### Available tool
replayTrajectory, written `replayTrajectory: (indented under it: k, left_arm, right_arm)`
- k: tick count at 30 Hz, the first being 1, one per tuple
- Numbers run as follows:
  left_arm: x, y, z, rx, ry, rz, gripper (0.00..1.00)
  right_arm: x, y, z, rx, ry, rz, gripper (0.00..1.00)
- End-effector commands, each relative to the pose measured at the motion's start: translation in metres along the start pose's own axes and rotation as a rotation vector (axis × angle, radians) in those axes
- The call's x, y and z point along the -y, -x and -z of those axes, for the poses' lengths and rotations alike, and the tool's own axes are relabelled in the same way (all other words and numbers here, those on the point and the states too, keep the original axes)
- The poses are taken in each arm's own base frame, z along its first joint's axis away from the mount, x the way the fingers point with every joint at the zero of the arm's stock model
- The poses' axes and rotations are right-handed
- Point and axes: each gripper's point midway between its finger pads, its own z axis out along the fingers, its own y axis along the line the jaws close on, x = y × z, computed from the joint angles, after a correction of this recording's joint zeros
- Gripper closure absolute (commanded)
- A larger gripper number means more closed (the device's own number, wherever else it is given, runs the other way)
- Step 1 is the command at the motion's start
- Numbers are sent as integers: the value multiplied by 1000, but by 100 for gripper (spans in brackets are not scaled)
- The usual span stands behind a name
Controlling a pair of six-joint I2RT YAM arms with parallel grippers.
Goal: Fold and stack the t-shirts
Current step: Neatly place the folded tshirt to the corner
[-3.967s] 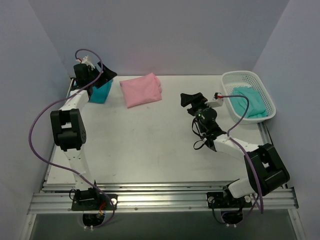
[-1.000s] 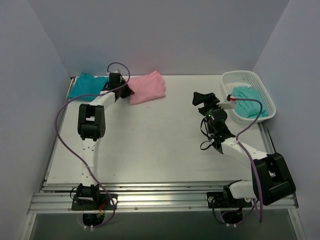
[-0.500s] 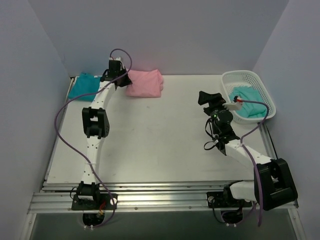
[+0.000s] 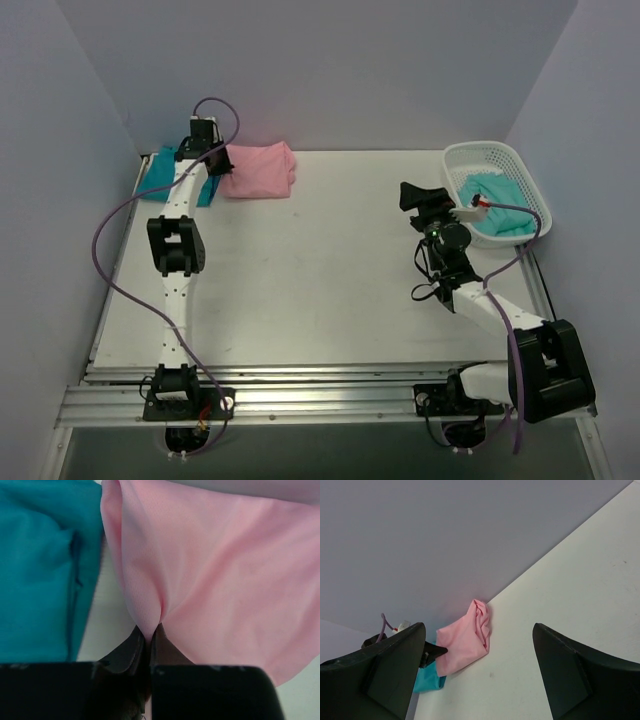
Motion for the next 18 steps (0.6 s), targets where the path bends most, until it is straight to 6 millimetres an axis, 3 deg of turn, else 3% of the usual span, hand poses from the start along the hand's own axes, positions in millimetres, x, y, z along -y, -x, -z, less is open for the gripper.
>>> replayTrajectory:
  k: [1,3,4,5,9,18]
  left_arm:
    - [-16,67,45,143,20,-15,98]
    - [-18,72,50,153,17,-32,98]
    - [-35,82,56,171,32,-20,98]
    - [-38,85,59,176,35,-24,98]
    - [-42,99,72,213,55,-58,98]
    - [-42,149,125,342,57,-76,98]
  right_arm:
    - [-16,11,-1,31,69,-36,16]
    - [-16,11,-1,32,71,-38,16]
    - [-17,12,-1,35,74,-41,16]
    - [-16,11,-1,34,75,-41,16]
    - [-18,9,-2,26,86,-54,16]
    - [-22,5,-3,8,116,-74,16]
